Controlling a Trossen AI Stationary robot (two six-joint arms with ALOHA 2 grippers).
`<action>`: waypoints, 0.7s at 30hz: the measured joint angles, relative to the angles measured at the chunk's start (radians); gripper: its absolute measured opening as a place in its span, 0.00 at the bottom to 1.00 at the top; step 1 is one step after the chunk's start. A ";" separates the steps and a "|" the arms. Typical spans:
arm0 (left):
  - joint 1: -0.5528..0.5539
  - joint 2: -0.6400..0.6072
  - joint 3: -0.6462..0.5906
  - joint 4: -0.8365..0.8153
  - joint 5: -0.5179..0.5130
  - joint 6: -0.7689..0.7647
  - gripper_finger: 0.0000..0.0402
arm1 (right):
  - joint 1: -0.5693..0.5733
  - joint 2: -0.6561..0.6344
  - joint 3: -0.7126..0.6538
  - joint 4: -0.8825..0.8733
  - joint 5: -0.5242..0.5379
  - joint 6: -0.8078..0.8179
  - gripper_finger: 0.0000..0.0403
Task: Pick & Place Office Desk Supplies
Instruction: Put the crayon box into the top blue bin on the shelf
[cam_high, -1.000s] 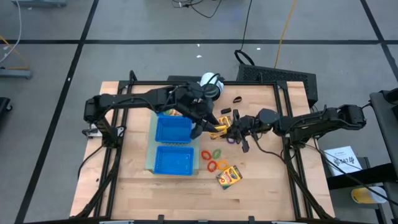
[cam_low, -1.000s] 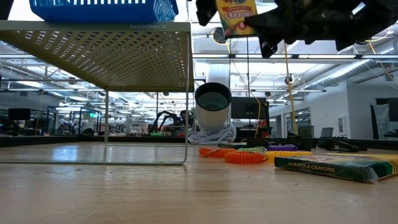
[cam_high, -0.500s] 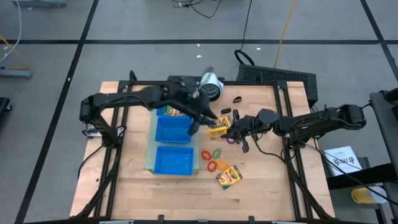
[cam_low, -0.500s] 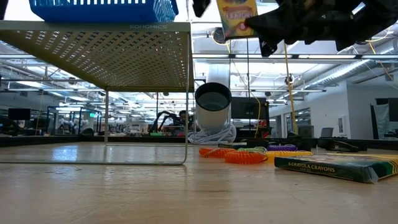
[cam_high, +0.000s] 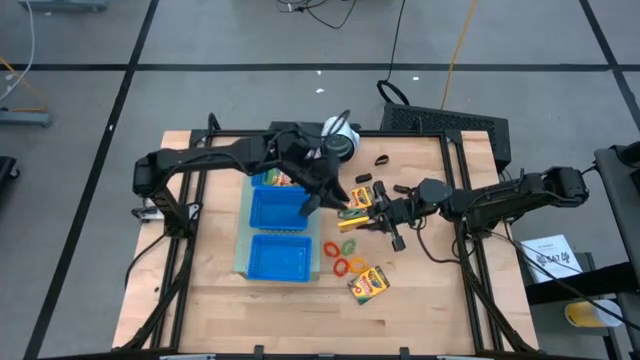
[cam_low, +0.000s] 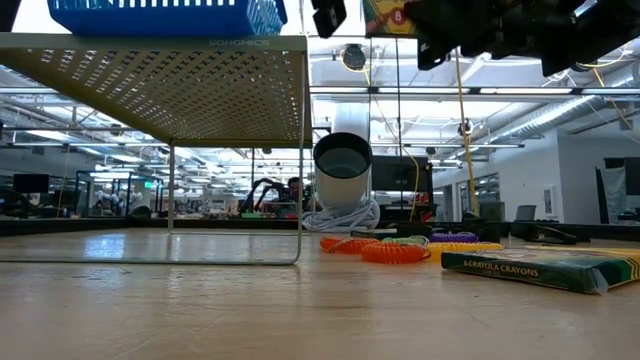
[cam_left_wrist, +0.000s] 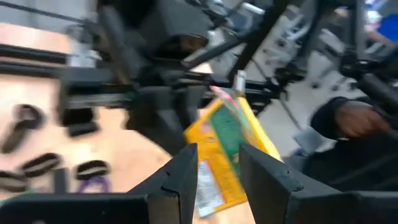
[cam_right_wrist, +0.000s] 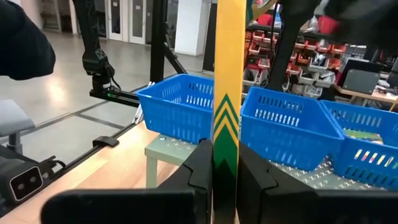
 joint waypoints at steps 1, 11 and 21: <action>-0.001 0.005 0.000 0.013 0.030 -0.008 0.31 | 0.000 0.000 0.000 -0.003 0.000 0.001 0.06; 0.005 0.013 0.000 0.127 0.281 -0.116 0.31 | 0.000 0.000 0.000 -0.010 0.000 0.003 0.06; 0.006 0.014 0.000 0.077 0.094 -0.099 0.32 | 0.000 0.000 0.000 -0.016 0.000 0.004 0.07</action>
